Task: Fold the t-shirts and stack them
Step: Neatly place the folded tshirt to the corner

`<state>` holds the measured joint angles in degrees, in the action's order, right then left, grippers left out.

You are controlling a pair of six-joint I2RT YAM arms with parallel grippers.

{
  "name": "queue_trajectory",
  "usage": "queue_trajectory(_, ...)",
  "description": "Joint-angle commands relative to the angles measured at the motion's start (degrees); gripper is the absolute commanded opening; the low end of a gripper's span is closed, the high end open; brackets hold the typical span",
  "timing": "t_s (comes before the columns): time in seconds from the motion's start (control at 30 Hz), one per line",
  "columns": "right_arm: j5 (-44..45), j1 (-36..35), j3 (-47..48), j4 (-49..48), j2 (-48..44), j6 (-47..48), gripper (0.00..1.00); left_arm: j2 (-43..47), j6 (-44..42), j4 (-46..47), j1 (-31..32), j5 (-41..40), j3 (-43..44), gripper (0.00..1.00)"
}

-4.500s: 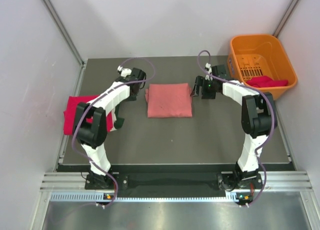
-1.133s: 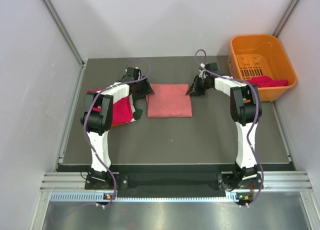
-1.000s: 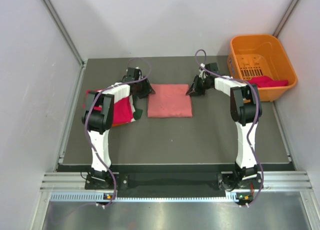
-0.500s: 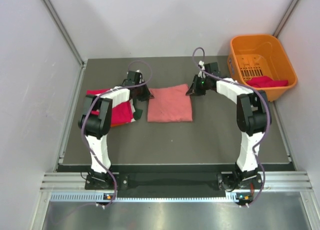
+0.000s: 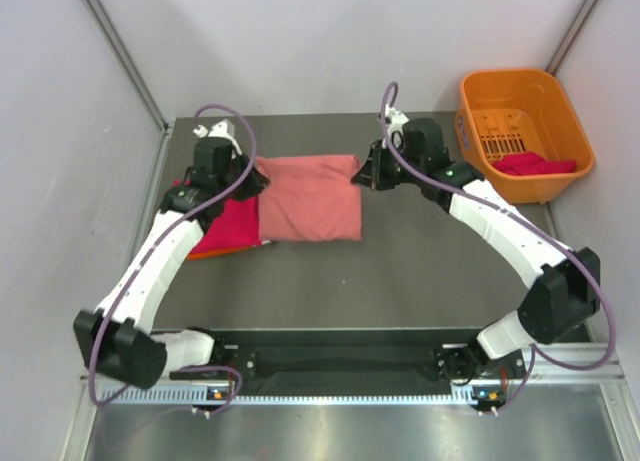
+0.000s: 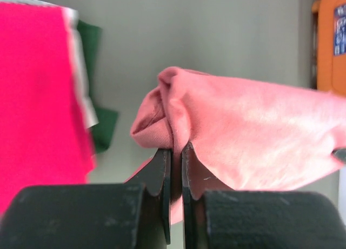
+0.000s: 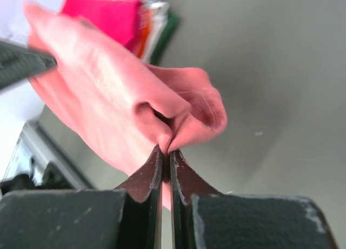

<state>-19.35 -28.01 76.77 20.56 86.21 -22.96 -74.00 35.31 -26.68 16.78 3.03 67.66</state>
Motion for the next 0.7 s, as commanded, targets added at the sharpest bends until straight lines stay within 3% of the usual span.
queue_trajectory(0.0,4.5,-3.9,2.6,1.4,-3.8,-0.3,0.00,7.5,-3.0,-14.6,-1.4,-9.9,5.5,0.00)
queue_trajectory(0.1,6.2,-8.1,5.5,1.6,-3.2,-1.9,0.00,11.8,-3.9,-19.2,-5.2,-10.4,7.0,0.00)
queue_trajectory(0.3,7.6,-15.8,12.2,-0.9,4.2,-4.9,0.00,12.3,-6.3,-27.1,-15.3,-14.3,10.5,0.00)
queue_trajectory(0.47,8.5,-20.1,21.5,-1.5,14.0,-6.8,0.00,11.6,-8.0,-30.5,-24.1,-24.2,11.5,0.00)
queue_trajectory(0.67,7.4,-21.3,31.1,-2.3,25.3,-9.2,0.00,8.0,-9.1,-27.2,-33.2,-19.2,11.1,0.00)
